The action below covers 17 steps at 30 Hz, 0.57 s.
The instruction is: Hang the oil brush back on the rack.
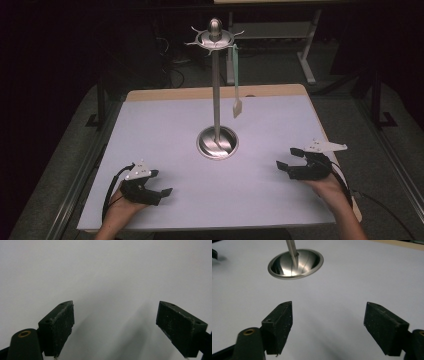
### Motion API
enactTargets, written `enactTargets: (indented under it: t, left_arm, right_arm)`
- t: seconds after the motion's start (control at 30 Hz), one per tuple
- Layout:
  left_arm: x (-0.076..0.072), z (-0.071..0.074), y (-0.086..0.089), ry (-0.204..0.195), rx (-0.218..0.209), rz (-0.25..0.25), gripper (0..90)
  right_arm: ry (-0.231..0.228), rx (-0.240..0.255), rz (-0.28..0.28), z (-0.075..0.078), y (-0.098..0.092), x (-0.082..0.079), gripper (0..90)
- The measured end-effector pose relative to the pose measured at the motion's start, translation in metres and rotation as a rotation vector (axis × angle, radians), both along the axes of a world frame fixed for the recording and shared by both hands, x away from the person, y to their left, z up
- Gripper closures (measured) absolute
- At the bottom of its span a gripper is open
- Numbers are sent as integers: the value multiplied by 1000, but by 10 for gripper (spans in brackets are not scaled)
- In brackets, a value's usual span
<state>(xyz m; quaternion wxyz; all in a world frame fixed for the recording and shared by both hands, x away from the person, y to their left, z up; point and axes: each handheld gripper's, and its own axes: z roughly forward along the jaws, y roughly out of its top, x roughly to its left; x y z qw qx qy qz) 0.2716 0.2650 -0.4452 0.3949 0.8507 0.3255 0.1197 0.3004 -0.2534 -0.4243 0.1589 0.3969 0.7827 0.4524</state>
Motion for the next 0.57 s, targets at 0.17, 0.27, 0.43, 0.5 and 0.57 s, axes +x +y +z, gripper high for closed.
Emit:
enactTargets:
  t: [0.17, 0.27, 0.43, 0.5, 0.57]
  left_arm:
    - [0, 0, 1, 1, 5, 0, 146]
    - [0, -1, 0, 3, -2, 9, 146]
    - [1, -1, 2, 1, 12, 5, 146]
    - [1, -1, 2, 1, 14, 4, 146]
    - [1, -2, 0, 0, 0, 12, 146]
  right_arm:
    - [11, -39, -27, -13, -2, -7, 185]
    - [19, -47, -15, -19, -2, -7, 180]
    - [32, -66, 2, -24, 3, -4, 175]
    - [36, -66, -2, -24, 2, -4, 175]
    - [31, -60, -2, -24, 0, -4, 175]
